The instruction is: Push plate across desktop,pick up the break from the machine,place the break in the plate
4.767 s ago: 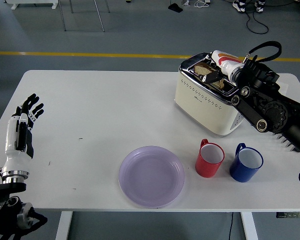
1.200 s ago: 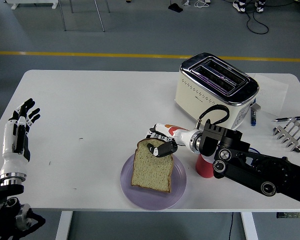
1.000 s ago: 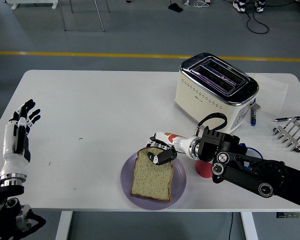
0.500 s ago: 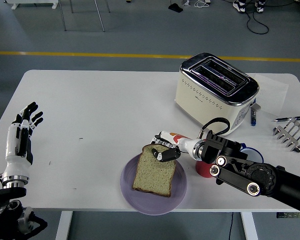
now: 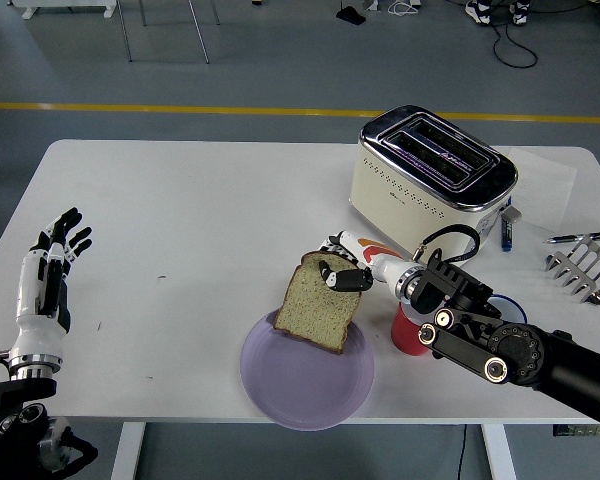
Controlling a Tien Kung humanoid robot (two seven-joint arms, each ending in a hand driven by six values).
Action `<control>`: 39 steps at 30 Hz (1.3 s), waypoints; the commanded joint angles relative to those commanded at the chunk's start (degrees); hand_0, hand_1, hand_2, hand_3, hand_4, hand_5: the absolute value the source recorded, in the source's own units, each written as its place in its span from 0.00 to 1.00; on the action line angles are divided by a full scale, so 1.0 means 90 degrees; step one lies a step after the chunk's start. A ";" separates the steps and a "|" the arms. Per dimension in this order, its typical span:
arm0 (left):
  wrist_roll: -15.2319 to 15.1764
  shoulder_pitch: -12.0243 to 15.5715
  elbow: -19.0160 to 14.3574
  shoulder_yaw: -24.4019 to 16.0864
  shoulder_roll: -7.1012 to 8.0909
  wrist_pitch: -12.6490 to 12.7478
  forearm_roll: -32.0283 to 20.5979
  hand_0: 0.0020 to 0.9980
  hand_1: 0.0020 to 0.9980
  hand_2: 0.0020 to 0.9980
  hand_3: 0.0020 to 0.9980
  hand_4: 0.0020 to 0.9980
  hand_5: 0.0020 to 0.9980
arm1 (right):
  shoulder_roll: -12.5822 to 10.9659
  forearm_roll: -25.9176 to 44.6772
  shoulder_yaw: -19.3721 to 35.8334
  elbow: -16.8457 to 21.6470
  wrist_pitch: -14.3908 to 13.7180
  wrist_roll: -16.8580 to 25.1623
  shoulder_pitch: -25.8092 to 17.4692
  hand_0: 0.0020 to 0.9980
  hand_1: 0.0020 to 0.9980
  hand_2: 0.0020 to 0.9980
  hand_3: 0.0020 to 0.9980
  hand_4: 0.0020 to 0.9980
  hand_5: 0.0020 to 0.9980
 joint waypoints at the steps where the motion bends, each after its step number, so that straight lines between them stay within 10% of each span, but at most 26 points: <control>1: -0.0001 0.0002 0.0000 0.0001 0.0001 0.0001 0.0001 0.79 0.82 0.89 0.84 0.51 0.95 | -0.0023 -0.0056 0.0025 0.0031 0.0103 -0.0024 -0.0003 0.47 0.53 0.53 0.56 0.30 0.21; 9: -0.0008 0.0081 0.0002 0.0029 0.0030 0.0008 0.0003 0.78 0.82 0.89 0.84 0.51 0.95 | -0.0197 -0.0441 0.0319 0.0478 0.0398 -0.0221 -0.0102 0.44 0.50 0.51 0.55 0.32 0.22; 26: -0.0031 0.0063 -0.0006 0.0085 0.0037 0.0006 -0.0025 0.78 0.81 0.89 0.84 0.51 0.94 | -0.0112 0.0054 0.0114 0.0214 -0.1034 0.0528 -0.0108 0.40 0.47 0.48 0.52 0.31 0.22; 39: -0.0038 0.0013 -0.0009 0.0046 0.0043 0.0012 -0.0024 0.78 0.81 0.89 0.84 0.51 0.94 | -0.0438 -0.0197 0.0449 0.0946 -0.0937 0.0114 -0.0089 0.26 0.33 0.39 0.46 0.37 0.12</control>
